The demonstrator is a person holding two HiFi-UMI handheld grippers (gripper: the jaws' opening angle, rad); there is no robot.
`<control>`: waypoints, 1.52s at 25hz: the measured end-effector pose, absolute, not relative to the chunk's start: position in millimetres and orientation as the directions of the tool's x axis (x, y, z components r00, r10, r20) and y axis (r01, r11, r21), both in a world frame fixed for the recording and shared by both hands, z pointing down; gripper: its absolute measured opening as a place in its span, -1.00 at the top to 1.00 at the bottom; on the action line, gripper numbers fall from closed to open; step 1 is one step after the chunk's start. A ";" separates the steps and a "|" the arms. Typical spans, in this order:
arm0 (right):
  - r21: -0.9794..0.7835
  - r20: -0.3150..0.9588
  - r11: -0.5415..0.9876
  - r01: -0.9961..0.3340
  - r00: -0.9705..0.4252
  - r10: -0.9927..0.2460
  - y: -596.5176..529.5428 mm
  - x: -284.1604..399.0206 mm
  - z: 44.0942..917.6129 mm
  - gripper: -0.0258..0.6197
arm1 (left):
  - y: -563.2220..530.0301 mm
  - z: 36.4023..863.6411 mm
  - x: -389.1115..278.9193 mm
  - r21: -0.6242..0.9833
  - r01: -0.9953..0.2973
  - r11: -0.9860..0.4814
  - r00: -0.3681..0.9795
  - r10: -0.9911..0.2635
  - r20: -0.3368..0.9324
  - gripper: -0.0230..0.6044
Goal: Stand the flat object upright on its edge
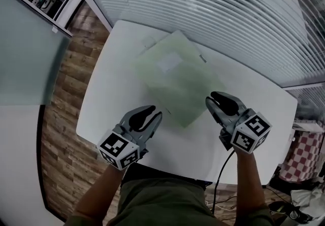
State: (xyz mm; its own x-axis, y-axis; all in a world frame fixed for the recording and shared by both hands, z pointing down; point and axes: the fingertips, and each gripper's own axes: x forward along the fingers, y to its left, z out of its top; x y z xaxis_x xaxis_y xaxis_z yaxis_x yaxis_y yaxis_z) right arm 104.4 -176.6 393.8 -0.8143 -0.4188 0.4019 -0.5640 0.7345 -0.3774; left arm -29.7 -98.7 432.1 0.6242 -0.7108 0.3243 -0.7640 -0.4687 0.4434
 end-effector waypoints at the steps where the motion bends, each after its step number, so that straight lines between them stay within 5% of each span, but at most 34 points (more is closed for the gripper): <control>1: -0.374 0.407 0.735 -0.565 -0.813 -0.417 -179.5 103.9 396.7 0.66 | -100.4 435.8 -31.3 0.447 -0.765 -0.463 0.622 -0.711 0.328 0.72; 38: -0.296 0.559 0.779 -0.553 -0.762 -0.328 -293.3 87.0 473.1 0.18 | -148.7 520.9 -57.0 0.637 -0.751 -0.174 0.535 -0.726 0.432 0.07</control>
State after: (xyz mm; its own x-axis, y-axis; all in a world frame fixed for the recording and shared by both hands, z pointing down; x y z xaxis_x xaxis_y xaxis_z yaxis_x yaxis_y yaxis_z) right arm 87.0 -293.3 473.1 -0.7616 -0.3285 0.5587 -0.5530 0.7788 -0.2961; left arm -57.0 -148.7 520.9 0.5350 -0.7261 0.4320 -0.7509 -0.1743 0.6370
